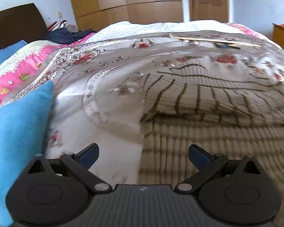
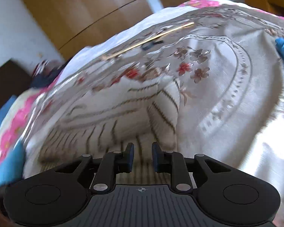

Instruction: Fold small clothes

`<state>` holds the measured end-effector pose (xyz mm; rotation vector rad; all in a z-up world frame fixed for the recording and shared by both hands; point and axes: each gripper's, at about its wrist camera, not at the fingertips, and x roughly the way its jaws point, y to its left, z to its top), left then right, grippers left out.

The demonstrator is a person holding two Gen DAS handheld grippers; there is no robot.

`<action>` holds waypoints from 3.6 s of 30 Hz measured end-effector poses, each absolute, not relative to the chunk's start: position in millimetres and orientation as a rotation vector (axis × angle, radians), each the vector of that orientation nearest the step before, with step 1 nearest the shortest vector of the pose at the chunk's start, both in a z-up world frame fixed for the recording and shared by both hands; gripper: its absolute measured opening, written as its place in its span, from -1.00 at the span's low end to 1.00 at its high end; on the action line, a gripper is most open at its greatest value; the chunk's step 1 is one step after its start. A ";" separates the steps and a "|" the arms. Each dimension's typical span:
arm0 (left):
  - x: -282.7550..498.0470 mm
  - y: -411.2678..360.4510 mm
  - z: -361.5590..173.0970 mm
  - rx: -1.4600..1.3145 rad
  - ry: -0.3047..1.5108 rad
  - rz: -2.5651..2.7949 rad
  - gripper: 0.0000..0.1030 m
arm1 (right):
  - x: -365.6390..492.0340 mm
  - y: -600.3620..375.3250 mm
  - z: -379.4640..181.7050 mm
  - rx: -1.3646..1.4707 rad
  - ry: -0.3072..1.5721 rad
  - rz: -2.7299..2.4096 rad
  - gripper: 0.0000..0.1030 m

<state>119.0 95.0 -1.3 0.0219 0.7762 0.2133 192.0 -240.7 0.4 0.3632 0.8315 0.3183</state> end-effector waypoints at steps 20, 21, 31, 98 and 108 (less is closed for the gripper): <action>-18.9 86.8 14.6 -0.092 1.096 -0.041 0.28 | 34.9 -260.5 -8.7 0.295 1.209 0.446 -0.51; -20.4 85.7 15.7 -0.114 1.104 -0.057 0.25 | 33.9 -260.7 -8.1 0.300 1.215 0.457 -0.51; -19.8 92.3 2.9 -0.266 1.148 -0.106 -0.38 | 37.2 -268.8 -27.0 0.476 1.246 0.452 -0.86; 271.2 167.2 22.8 -0.341 0.587 0.120 0.35 | 283.8 -219.3 -17.6 0.258 0.734 0.209 -0.42; 231.1 146.6 11.1 -0.303 0.596 0.058 0.39 | 279.8 -232.5 -26.1 0.247 0.771 0.164 -0.92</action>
